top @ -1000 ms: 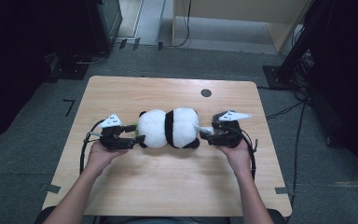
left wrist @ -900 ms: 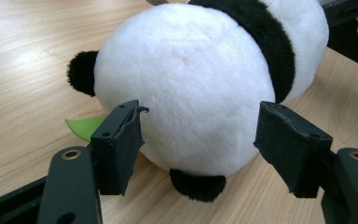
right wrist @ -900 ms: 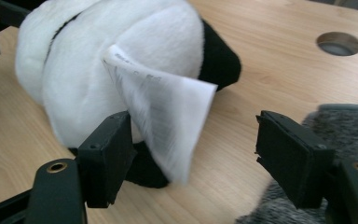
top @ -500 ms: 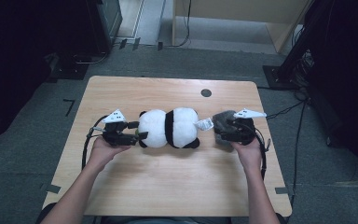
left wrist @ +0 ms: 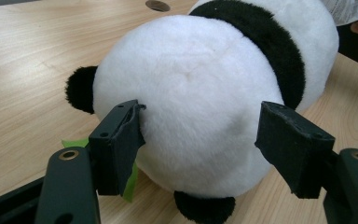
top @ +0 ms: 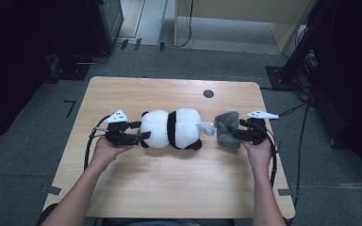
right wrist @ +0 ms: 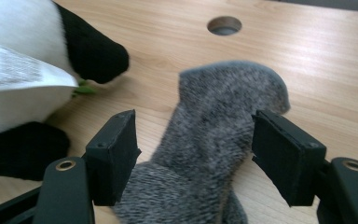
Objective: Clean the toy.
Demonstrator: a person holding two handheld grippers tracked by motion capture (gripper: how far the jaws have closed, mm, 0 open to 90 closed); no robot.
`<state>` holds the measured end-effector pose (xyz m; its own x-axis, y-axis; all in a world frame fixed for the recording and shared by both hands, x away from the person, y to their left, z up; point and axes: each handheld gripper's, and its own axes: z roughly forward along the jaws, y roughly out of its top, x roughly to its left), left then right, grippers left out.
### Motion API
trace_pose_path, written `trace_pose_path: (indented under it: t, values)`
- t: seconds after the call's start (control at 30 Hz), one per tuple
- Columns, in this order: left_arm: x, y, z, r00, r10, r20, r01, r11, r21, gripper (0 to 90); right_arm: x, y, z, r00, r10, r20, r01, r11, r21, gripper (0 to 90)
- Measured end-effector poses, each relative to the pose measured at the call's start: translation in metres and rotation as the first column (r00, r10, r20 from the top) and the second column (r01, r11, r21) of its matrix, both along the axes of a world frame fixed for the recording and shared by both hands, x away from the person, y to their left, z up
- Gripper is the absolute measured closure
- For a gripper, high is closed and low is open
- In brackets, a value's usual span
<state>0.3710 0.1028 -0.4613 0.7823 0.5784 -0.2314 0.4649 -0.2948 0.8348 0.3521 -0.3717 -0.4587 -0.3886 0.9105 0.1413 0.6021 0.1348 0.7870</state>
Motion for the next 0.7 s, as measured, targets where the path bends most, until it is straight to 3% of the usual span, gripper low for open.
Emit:
trace_pose_path:
  t: [0.07, 0.2, 0.4, 0.5, 0.7]
  values:
    - [0.0, 0.0, 0.0, 1.0, 0.0, 0.002, 0.0, 1.0, -0.002, 30.2, 0.003, -0.003, -0.006, 0.9998, -0.018, -0.004, 0.018, 0.999, -0.032, 35.5]
    - [0.0, 0.0, -0.001, 1.0, -0.002, 0.01, 0.002, 1.0, 0.004, 29.5, 0.009, -0.011, -0.016, 0.9987, -0.034, -0.038, 0.034, 0.999, 0.008, 37.5]
    - [-0.001, -0.002, 0.002, 0.9995, 0.0, 0.031, -0.001, 0.9998, 0.019, 28.5, 0.013, -0.008, -0.028, 0.9962, -0.042, -0.077, 0.043, 0.999, 0.006, 42.2]
    - [0.0, -0.005, 0.002, 0.9992, -0.006, 0.039, 0.004, 0.999, 0.044, 28.0, 0.014, -0.007, -0.031, 0.9954, -0.04, -0.086, 0.041, 0.999, 0.01, 46.8]
    - [0.004, -0.006, -0.003, 0.9991, 0.001, 0.043, -0.003, 0.9989, 0.047, 25.2, 0.018, 0.001, -0.04, 0.9893, -0.01, -0.145, 0.009, 1.0, -0.006, 56.8]
